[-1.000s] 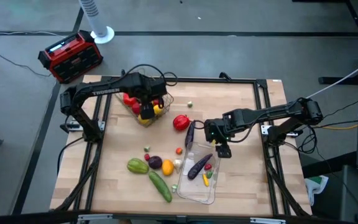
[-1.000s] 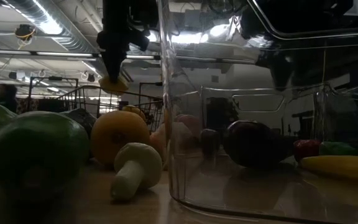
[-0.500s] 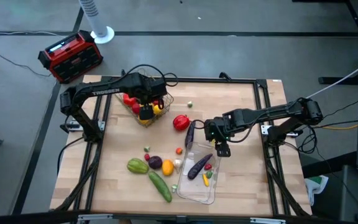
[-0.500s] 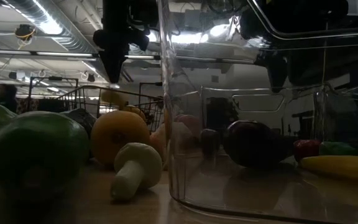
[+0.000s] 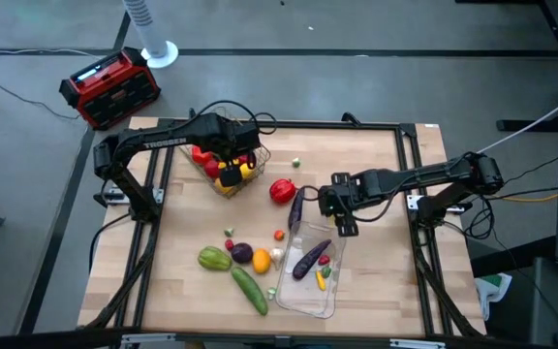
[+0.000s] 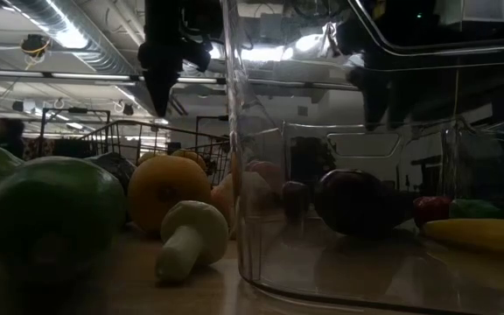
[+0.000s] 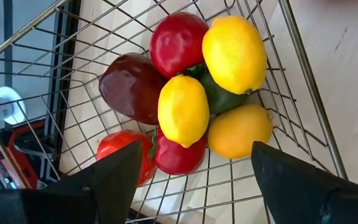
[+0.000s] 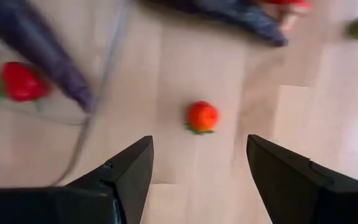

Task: Sort produce into baskets
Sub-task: Put the small red tomato into the wire basket

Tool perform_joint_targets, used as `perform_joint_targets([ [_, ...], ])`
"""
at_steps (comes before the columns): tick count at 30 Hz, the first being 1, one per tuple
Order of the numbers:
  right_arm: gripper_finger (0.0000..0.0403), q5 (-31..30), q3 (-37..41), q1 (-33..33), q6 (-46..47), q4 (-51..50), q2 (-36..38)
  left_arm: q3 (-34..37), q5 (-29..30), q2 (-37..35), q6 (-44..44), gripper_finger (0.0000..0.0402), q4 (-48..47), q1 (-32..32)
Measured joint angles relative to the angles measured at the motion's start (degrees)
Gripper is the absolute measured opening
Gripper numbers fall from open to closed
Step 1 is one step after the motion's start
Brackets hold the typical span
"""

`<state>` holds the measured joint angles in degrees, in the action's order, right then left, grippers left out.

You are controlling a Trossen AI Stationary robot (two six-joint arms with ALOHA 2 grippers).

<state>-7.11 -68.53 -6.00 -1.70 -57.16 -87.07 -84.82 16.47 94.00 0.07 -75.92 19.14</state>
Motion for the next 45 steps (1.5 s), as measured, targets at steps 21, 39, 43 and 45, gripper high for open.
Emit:
perform_joint_targets([
  [21, 0.0255, -0.83, 13.84, 3.27, -9.31, 16.67, -0.24, 0.00, 0.02, 0.00, -4.15, 0.0297, 0.35, -0.02],
  [39, 0.0255, 5.18, 23.76, 9.81, -12.38, 31.16, -0.32, 0.00, 0.02, 0.00, -4.63, 0.0297, 0.76, -0.02],
  [43, 0.0255, 5.20, 25.06, 9.79, -12.76, 33.72, -0.70, 0.00, 0.02, 0.00, -4.63, 0.0297, 2.36, -0.02],
  [45, 0.0252, 5.20, 25.27, 9.79, -13.14, 34.15, -0.82, 0.00, 0.02, 0.00, -4.51, 0.0297, 2.61, -0.02],
])
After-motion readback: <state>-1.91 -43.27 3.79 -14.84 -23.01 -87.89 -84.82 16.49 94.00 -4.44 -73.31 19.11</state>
